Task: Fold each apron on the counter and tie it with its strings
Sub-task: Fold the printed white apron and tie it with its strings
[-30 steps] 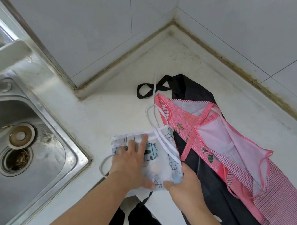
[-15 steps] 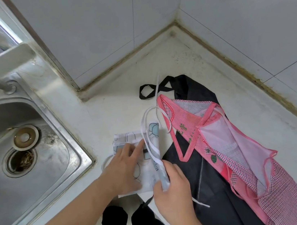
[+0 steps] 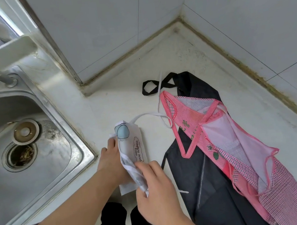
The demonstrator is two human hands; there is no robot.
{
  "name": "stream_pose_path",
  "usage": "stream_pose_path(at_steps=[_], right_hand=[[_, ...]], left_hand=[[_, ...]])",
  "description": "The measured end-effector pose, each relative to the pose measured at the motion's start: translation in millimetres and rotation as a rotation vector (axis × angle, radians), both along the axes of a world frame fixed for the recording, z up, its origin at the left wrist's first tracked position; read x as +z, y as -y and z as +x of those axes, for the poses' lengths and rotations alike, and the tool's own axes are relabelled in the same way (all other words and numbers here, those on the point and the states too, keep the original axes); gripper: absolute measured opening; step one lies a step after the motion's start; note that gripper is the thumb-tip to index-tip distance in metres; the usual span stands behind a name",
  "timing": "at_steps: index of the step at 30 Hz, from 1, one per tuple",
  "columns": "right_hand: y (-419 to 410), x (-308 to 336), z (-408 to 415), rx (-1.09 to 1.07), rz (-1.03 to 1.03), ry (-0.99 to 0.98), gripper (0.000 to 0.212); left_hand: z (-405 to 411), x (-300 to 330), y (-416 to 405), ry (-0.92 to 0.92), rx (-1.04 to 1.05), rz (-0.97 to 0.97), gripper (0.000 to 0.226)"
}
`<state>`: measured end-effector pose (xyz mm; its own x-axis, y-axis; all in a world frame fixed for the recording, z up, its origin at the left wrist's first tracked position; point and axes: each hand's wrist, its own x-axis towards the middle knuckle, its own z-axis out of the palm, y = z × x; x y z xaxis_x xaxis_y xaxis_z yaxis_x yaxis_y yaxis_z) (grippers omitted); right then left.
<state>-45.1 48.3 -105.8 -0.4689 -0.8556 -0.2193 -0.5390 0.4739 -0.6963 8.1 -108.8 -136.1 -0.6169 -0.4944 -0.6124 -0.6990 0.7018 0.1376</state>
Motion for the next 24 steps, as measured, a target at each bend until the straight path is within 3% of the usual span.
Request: stream_pose_path(at_steps=[2,4,8,11,13,15,17,20,22,24], right_hand=[[3,-1,4,0.059,0.030,0.011,0.055],[7,-2,6,0.107,0.072,0.025,0.055],[13,-9,8,0.122,0.107,0.032,0.056],[17,-15,10,0.117,0.128,0.041,0.054],[21,-17,12,0.130,0.130,0.035,0.054],[25,-19,13,0.136,0.137,0.027,0.053],[28,-22,13,0.137,0.170,0.009,0.052],[29,-32,16,0.176,0.254,-0.036,0.059],[29,-36,18,0.198,0.295,-0.055,0.062],[32,-37,19,0.219,0.323,-0.080,0.067]], left_hand=[[0,7,4,-0.018,0.102,0.087,0.047],[1,10,9,-0.081,0.221,0.178,0.054],[10,0,19,-0.227,0.125,0.155,0.050],[16,-4,30,-0.377,0.129,0.216,0.028],[17,4,36,-0.405,0.154,0.289,0.041],[19,9,42,-0.332,0.326,0.395,0.044],[22,9,49,-0.443,0.580,0.552,0.035],[24,9,59,-0.605,0.952,0.811,0.055],[23,9,65,-0.633,1.108,0.898,0.043],[21,7,66,-0.628,1.123,0.897,0.029]])
